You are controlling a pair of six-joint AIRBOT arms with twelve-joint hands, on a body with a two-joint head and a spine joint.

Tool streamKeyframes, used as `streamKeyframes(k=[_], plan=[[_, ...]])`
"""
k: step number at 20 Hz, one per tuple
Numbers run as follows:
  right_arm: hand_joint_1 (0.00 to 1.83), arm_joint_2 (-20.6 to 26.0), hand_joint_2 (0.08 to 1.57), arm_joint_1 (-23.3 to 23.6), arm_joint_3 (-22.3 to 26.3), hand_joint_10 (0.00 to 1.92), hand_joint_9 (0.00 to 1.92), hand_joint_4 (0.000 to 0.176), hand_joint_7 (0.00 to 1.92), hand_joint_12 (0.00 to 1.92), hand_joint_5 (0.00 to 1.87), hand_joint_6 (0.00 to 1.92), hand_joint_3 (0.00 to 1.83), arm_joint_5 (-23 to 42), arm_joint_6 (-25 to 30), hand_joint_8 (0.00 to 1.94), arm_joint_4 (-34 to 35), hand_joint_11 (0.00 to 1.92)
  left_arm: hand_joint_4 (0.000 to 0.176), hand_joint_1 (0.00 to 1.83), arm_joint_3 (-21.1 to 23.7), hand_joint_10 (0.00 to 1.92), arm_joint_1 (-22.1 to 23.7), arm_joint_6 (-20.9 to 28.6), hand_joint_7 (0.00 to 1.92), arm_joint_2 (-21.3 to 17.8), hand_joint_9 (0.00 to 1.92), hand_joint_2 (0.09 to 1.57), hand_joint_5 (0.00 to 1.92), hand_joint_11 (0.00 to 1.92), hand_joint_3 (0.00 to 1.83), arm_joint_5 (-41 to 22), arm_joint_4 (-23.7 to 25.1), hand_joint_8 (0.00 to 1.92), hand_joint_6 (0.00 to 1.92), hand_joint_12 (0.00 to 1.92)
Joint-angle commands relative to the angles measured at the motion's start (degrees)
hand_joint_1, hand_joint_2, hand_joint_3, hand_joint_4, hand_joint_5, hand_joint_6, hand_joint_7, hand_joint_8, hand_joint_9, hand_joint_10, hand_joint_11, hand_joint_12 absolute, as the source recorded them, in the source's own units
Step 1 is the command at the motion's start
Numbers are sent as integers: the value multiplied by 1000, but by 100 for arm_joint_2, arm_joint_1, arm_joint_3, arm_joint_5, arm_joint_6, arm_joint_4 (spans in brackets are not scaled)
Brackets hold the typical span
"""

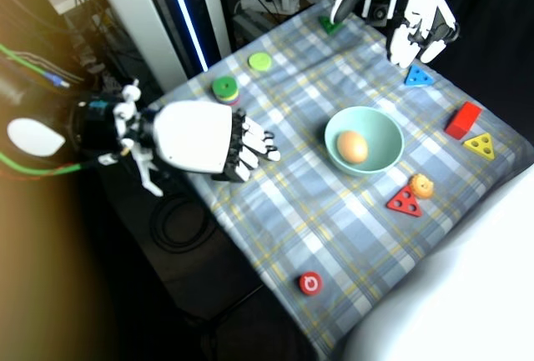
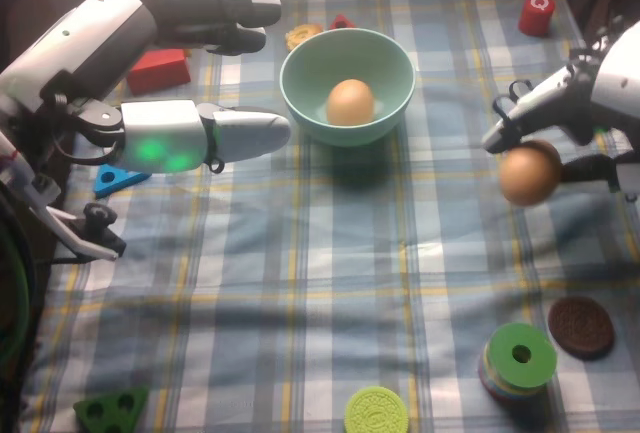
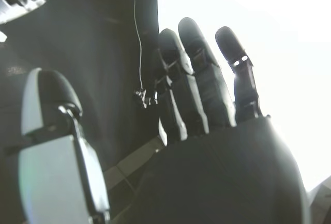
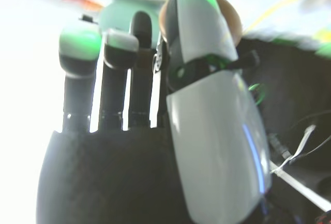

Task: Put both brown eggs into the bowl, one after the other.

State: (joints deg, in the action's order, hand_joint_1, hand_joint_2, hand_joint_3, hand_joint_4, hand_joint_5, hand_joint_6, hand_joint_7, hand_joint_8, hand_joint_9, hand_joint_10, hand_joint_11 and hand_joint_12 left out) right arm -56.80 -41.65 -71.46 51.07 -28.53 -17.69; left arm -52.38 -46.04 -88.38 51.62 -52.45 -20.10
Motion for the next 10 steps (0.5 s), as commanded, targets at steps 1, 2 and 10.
streamKeyframes(k=[1,2,10], plan=[[1256,-18,1080,85,-27,783,1091,0,1050,1297,1108,586,2,848,-31,1062,278,900,6,855,-30,352,31,98,769,-28,579,886,659,0,3,-709,74,5,3,1203],[1251,-21,1089,85,-55,636,1072,0,1029,1180,1090,640,1,955,-53,1076,374,837,9,860,-37,356,25,131,766,-28,578,885,655,0,1,-713,70,3,1,1226],[1368,-839,1129,1115,-721,1288,790,0,976,1140,1007,718,0,786,-341,1174,665,467,8,883,-105,307,-40,399,760,-23,597,889,648,0,3,-763,47,0,0,1218]])
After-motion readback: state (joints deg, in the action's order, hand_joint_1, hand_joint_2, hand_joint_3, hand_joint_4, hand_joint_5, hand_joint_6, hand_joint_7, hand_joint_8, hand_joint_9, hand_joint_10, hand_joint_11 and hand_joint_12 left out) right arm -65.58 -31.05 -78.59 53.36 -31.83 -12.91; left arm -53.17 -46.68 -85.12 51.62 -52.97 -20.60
